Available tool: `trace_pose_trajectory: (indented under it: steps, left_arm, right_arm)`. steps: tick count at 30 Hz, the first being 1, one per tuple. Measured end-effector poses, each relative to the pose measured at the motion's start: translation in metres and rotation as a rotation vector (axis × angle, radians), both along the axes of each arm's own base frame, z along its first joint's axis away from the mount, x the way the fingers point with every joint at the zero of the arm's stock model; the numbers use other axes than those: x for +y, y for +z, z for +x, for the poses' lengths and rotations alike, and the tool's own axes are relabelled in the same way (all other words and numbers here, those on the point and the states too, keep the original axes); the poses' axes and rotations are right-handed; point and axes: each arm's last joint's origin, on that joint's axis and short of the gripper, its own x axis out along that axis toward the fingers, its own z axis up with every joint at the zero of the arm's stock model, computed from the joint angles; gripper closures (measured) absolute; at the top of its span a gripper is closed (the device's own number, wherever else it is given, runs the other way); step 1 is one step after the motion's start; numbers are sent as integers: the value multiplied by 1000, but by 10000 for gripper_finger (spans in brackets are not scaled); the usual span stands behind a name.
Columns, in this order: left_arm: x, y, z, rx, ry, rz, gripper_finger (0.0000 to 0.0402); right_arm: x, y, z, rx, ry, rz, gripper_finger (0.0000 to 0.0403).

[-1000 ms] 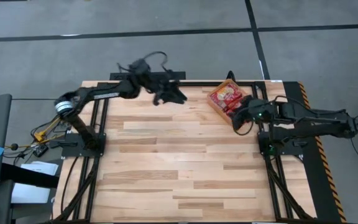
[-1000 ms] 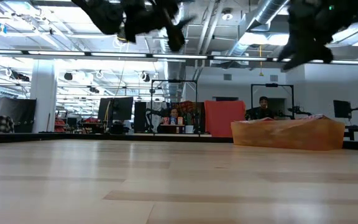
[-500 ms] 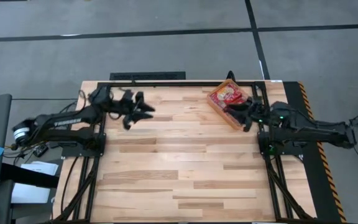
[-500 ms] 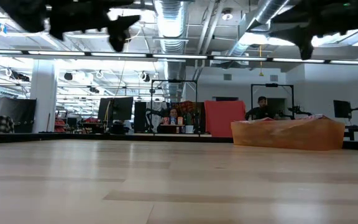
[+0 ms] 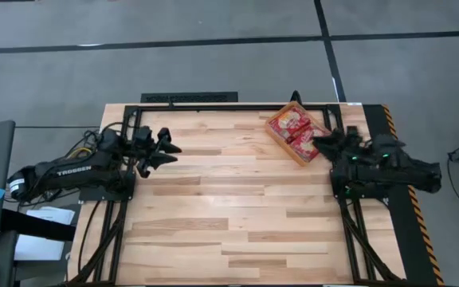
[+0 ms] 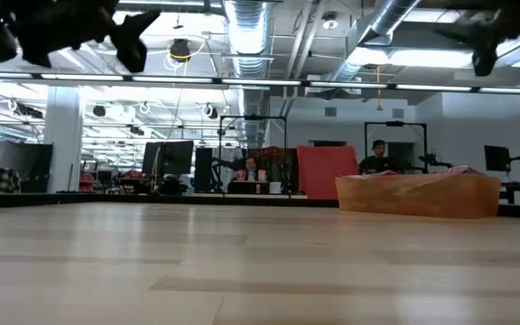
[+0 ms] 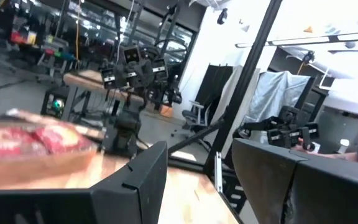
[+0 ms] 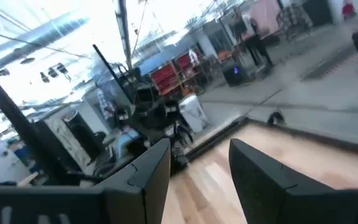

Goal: Sort popcorn bags into baskets
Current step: Return to Home Position

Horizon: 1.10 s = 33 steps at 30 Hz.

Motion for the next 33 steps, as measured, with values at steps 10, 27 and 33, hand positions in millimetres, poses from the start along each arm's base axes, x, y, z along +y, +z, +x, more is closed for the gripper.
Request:
trace_pose_trajectory:
  steps: [10,27,33]
  left_arm:
    - [-20,-45,-12,5,-5,-90,233]
    - [-12,-58,-39,40,123,-70,233]
    - [-12,-64,-47,85,164,-63,233]
  right_arm:
    - [10,-62,30,-30,-3,58,208]
    - [10,-11,-5,141,-43,-165,216]
    - [15,-47,13,194,-11,-150,220]
